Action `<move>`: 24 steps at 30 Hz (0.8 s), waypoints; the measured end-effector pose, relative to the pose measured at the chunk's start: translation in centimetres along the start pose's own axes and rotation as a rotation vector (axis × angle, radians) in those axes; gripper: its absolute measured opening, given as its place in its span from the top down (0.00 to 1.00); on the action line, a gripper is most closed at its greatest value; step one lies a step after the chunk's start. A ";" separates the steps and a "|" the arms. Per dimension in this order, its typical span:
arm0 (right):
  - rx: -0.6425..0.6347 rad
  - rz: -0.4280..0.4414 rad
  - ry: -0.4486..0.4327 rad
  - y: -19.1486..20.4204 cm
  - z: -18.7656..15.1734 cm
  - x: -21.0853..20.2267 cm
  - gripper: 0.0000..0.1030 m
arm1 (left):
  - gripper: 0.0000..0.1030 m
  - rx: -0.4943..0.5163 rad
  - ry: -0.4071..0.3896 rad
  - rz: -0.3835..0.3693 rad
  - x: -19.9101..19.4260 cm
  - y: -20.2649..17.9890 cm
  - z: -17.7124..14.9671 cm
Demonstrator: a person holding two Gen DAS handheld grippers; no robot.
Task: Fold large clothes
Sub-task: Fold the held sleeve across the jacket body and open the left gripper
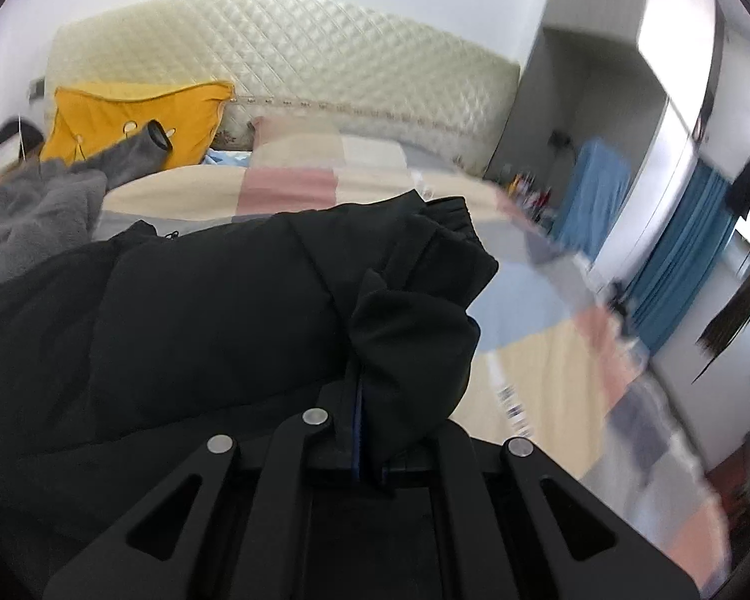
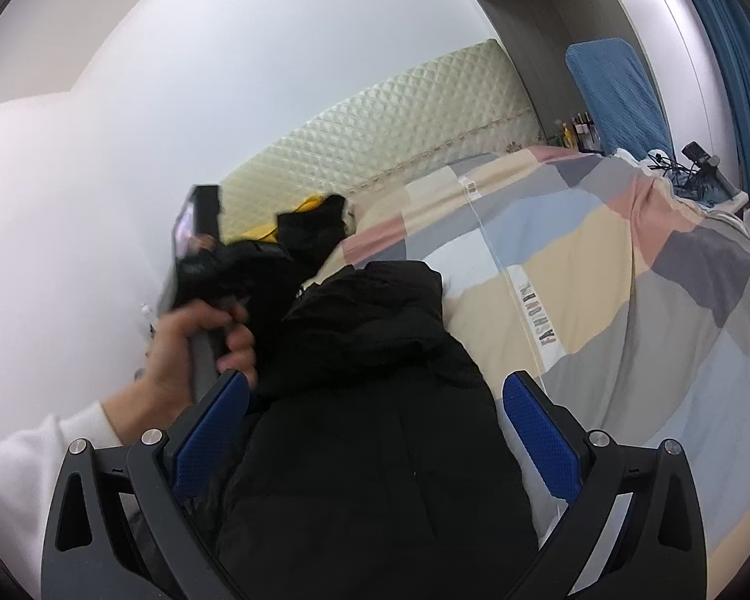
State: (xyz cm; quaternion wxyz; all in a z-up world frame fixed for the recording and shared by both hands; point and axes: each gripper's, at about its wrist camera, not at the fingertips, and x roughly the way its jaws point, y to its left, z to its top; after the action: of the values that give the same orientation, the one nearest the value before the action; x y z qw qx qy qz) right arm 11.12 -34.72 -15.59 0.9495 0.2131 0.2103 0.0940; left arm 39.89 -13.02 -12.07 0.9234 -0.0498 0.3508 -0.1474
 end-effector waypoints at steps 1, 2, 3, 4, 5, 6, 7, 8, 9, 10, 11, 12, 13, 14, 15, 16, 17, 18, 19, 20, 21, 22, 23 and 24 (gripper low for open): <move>-0.004 -0.005 -0.001 0.1 0.0 0.0 0.01 | 0.97 0.021 0.012 0.022 0.7 -0.4 -0.4; -0.011 -0.010 -0.003 0.2 -0.1 0.0 0.01 | 0.97 0.026 0.025 0.034 1.3 -0.5 -0.7; -0.023 -0.017 -0.003 0.4 -0.1 0.0 0.01 | 0.97 0.019 0.053 0.044 2.4 -0.5 -1.2; -0.030 -0.017 -0.001 0.5 -0.1 0.1 0.01 | 0.97 0.014 0.080 0.053 3.2 -0.3 -1.6; -0.037 -0.015 0.004 0.7 -0.2 0.1 0.01 | 0.97 0.015 0.121 0.072 4.3 -0.3 -2.0; -0.043 -0.016 0.009 0.8 -0.3 0.3 0.01 | 0.97 0.025 0.158 0.092 5.3 -0.4 -2.4; -0.047 -0.018 0.013 0.9 -0.4 0.4 0.01 | 0.97 0.041 0.192 0.113 6.2 -0.6 -2.8; -0.051 -0.020 0.016 0.9 -0.4 0.5 0.01 | 0.97 0.052 0.208 0.128 6.8 -0.6 -3.1; -0.050 -0.020 0.016 0.9 -0.4 0.5 0.01 | 0.96 0.071 0.229 0.148 7.3 -0.9 -3.4; -0.048 -0.020 0.015 0.8 -0.4 0.5 0.01 | 0.96 0.090 0.244 0.158 7.7 -1.2 -3.6; -0.044 -0.019 0.014 0.7 -0.4 0.5 0.01 | 0.96 0.105 0.257 0.168 7.9 -1.4 -3.8; -0.040 -0.020 0.012 0.6 -0.4 0.5 0.01 | 0.96 0.120 0.270 0.175 8.0 -1.7 -3.8; -0.039 -0.021 0.011 0.6 -0.4 0.6 0.01 | 0.96 0.129 0.278 0.173 7.9 -1.9 -3.7; -0.038 -0.023 0.012 0.5 -0.4 0.7 0.01 | 0.95 0.133 0.282 0.168 7.6 -1.8 -3.6; -0.037 -0.023 0.014 0.5 -0.4 0.7 0.01 | 0.94 0.138 0.283 0.162 7.3 -1.9 -3.6; -0.035 -0.023 0.015 0.4 -0.4 0.8 0.01 | 0.93 0.144 0.274 0.149 6.8 -2.0 -3.6; -0.036 -0.024 0.013 0.4 -0.4 0.8 0.01 | 0.93 0.145 0.262 0.143 6.5 -2.0 -3.6; -0.039 -0.028 0.007 0.5 -0.5 0.7 0.01 | 0.92 0.139 0.241 0.134 5.8 -2.0 -3.5; -0.043 -0.028 0.003 0.6 -0.4 0.6 0.01 | 0.88 0.123 0.223 0.123 5.1 -1.9 -3.3; -0.049 -0.027 -0.004 0.7 -0.4 0.5 0.01 | 0.86 0.110 0.213 0.111 4.6 -1.7 -3.2; -0.055 -0.028 -0.011 0.9 -0.4 0.3 0.01 | 0.77 0.105 0.203 0.105 4.3 -1.6 -2.9; -0.062 -0.030 -0.016 1.0 -0.4 0.2 0.01 | 0.63 0.107 0.191 0.103 3.7 -1.7 -2.8; -0.068 -0.032 -0.022 1.1 -0.4 0.0 0.01 | 0.53 0.119 0.179 0.106 3.0 -1.9 -2.8; -0.074 -0.035 -0.027 1.3 -0.4 -0.1 0.01 | 0.27 0.135 0.162 0.118 2.3 -2.1 -2.7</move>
State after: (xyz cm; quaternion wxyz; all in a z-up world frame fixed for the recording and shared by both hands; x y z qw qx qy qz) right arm 10.72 -33.47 -15.34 0.9610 0.1755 0.1975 0.0824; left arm 39.29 -15.69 -15.12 0.9003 0.0454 0.4160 -0.1197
